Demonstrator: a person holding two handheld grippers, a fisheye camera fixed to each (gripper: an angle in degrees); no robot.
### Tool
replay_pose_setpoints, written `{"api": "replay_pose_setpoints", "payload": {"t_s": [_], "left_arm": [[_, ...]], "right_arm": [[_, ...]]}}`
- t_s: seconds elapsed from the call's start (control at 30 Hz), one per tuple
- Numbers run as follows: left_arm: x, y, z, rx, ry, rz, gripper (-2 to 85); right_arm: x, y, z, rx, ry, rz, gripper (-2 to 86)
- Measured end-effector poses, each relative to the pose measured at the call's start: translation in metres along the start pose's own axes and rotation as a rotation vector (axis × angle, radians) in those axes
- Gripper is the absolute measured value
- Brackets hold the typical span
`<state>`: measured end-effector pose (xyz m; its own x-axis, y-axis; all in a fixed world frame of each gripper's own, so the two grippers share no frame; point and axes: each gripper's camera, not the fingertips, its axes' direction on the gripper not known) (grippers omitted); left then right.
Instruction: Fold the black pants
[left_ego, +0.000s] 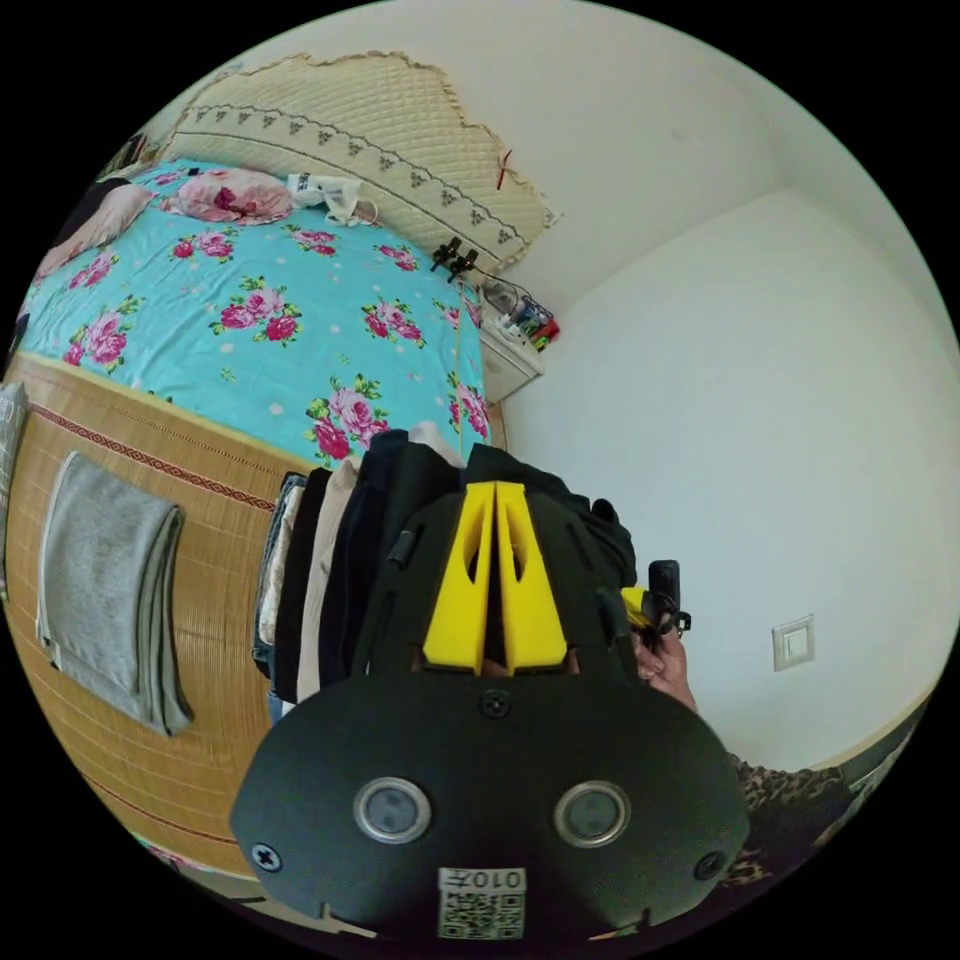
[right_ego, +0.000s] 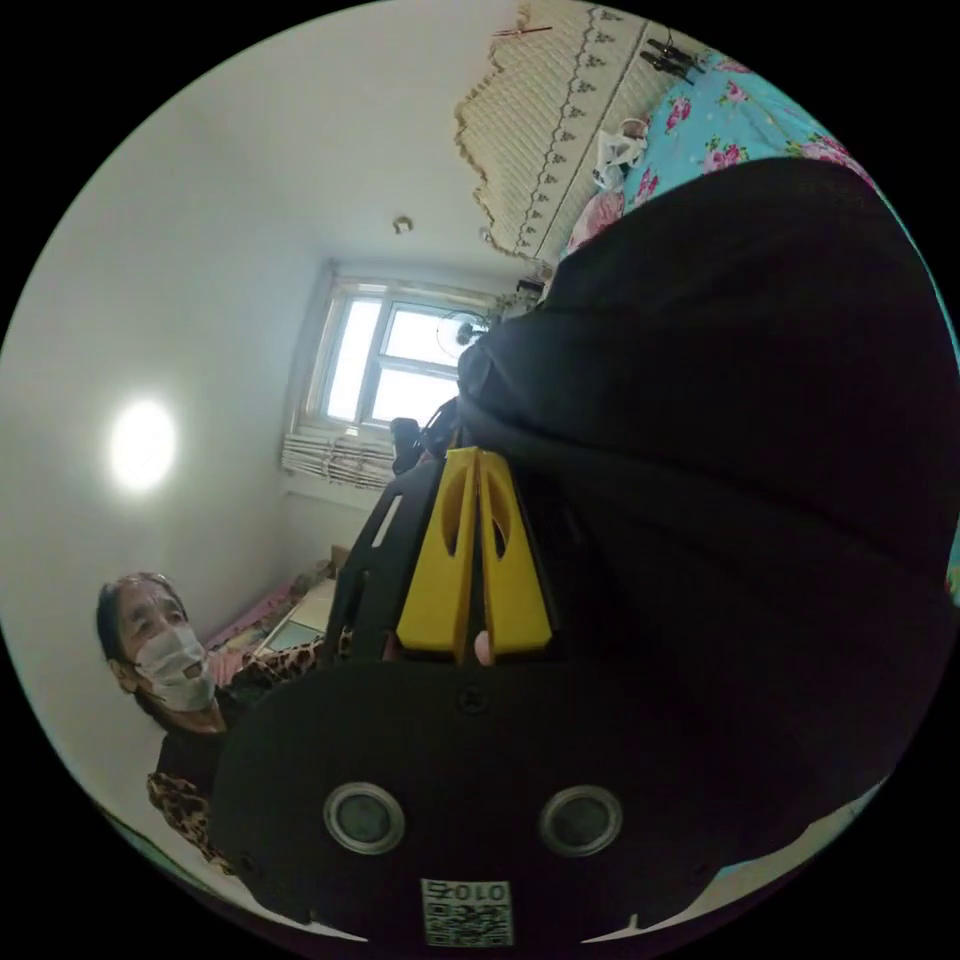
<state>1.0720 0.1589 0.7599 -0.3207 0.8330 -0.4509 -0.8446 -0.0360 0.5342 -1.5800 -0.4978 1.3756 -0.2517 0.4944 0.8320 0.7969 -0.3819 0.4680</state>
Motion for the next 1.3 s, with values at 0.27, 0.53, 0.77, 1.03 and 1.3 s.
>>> {"api": "replay_pose_setpoints", "payload": {"t_s": [0.27,0.53,0.77,1.03,1.3], "left_arm": [[0.053,0.073,-0.154,0.076,0.223,0.132,-0.2],[0.187,0.320,-0.371,0.329,-0.178,0.663,-0.1],[0.299,0.464,-0.489,0.632,-0.355,0.713,-0.2],[0.455,0.589,-0.594,1.034,-0.501,0.790,0.8],[0.548,0.655,-0.648,1.047,-0.825,0.606,0.3]], "right_arm": [[-0.102,0.075,-0.007,-0.016,-0.149,-0.195,2.0],[-0.375,0.323,0.051,0.070,1.056,-0.597,1.8],[-0.479,0.442,0.112,0.217,1.287,-0.816,1.9],[-0.588,0.581,0.091,0.740,1.113,-1.065,2.2],[-0.637,0.615,0.138,0.524,0.979,-1.192,4.4]]}}
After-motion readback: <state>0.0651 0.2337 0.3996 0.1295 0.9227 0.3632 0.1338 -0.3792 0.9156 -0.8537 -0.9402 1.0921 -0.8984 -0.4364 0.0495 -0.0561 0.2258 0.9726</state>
